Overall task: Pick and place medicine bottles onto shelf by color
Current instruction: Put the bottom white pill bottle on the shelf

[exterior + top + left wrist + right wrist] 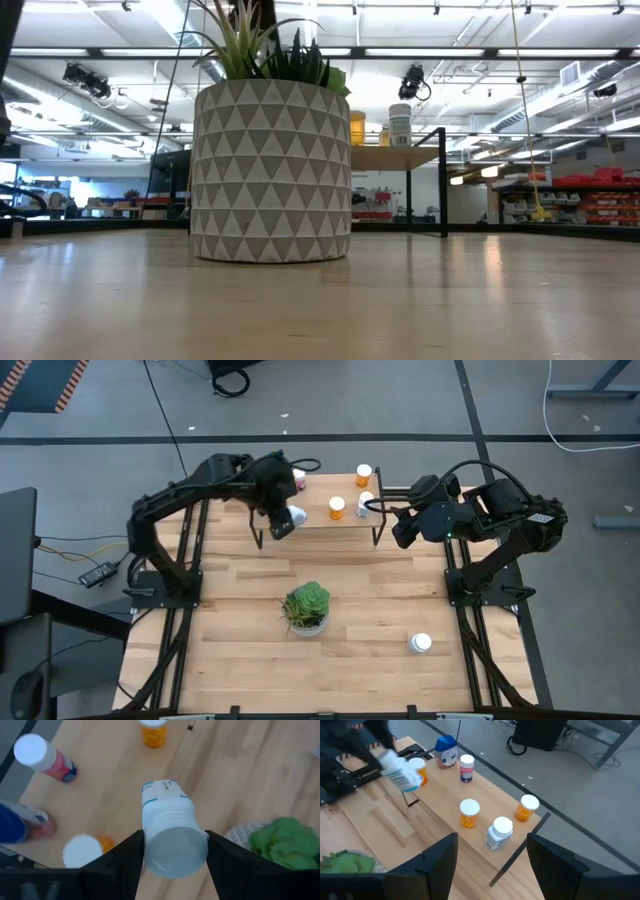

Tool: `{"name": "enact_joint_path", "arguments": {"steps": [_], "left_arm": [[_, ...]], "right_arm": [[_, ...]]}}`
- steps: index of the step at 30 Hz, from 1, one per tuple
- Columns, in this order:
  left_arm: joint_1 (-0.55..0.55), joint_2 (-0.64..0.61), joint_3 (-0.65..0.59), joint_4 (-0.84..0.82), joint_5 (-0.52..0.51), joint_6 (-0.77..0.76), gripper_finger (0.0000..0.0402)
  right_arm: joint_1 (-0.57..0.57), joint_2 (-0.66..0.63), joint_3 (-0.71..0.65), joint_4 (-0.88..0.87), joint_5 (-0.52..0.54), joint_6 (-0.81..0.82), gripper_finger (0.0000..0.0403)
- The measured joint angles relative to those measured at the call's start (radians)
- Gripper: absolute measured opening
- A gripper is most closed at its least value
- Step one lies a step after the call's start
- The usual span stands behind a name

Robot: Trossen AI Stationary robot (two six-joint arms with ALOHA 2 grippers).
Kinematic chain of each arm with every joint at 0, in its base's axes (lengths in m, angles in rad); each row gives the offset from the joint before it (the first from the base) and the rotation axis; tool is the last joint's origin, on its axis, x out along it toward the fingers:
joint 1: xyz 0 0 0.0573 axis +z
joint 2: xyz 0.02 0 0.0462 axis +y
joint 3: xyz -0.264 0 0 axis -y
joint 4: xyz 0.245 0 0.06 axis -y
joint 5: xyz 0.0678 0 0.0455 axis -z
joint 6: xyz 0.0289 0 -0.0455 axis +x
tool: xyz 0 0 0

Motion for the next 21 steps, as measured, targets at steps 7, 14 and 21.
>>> {"name": "enact_joint_path", "arguments": {"steps": [7,14,21], "left_arm": [[0.045,0.111,0.115,-0.024,0.000,0.049,0.0197],[0.062,0.183,0.146,-0.104,0.000,0.095,0.0202],[0.084,0.217,0.146,-0.090,-0.002,0.166,0.0201]], "right_arm": [[0.000,0.000,0.000,0.000,0.018,0.008,0.0244],[-0.012,0.000,0.000,0.016,0.130,0.023,0.0244],[-0.073,0.000,0.000,0.065,0.139,-0.012,0.0244]]}}
